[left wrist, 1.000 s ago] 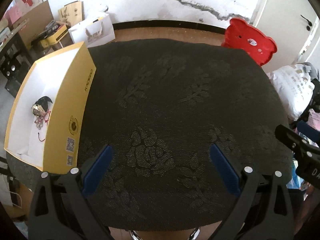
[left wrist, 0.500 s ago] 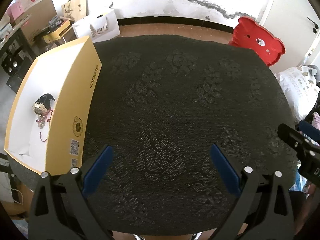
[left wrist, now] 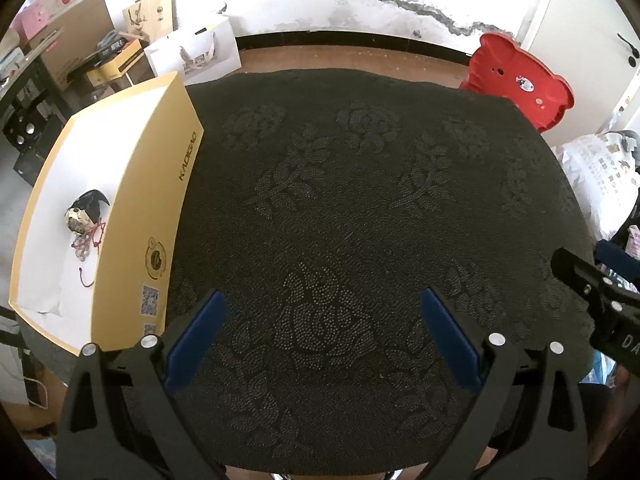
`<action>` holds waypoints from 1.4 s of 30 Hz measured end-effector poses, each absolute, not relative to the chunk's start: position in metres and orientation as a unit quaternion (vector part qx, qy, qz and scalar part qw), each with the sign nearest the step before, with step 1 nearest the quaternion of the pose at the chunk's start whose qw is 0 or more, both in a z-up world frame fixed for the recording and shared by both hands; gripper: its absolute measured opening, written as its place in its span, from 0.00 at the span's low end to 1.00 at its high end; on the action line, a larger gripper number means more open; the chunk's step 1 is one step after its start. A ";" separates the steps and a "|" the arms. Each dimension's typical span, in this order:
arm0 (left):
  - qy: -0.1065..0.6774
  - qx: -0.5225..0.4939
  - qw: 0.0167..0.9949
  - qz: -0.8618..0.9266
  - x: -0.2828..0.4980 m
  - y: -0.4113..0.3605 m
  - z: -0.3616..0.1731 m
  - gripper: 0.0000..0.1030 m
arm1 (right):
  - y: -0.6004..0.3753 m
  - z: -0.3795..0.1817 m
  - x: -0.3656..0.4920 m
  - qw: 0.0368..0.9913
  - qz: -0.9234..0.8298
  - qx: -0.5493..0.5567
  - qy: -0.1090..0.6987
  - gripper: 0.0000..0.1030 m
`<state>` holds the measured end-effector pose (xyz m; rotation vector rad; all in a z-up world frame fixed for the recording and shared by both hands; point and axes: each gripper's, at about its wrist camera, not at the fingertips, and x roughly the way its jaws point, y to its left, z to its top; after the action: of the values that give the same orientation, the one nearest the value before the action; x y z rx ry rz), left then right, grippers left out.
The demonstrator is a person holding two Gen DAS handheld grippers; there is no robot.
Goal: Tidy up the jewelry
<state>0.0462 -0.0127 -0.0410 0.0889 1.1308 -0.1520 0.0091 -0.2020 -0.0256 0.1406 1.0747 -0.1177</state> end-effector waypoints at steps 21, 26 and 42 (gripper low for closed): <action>0.521 0.040 0.850 -0.071 0.031 -0.006 -0.021 0.93 | -0.192 -0.009 -0.007 0.862 -0.055 0.058 0.500 0.84; 0.519 0.039 0.851 -0.072 0.029 -0.007 -0.018 0.93 | -0.189 -0.005 -0.011 0.864 -0.055 0.057 0.498 0.84; 0.516 0.039 0.853 -0.075 0.024 -0.007 -0.014 0.93 | -0.189 -0.001 -0.012 0.865 -0.055 0.055 0.495 0.84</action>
<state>0.0242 -0.0075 -0.0145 0.0811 1.0851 -0.1586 -0.0117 -0.1886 -0.0009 0.1143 1.0373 -0.1145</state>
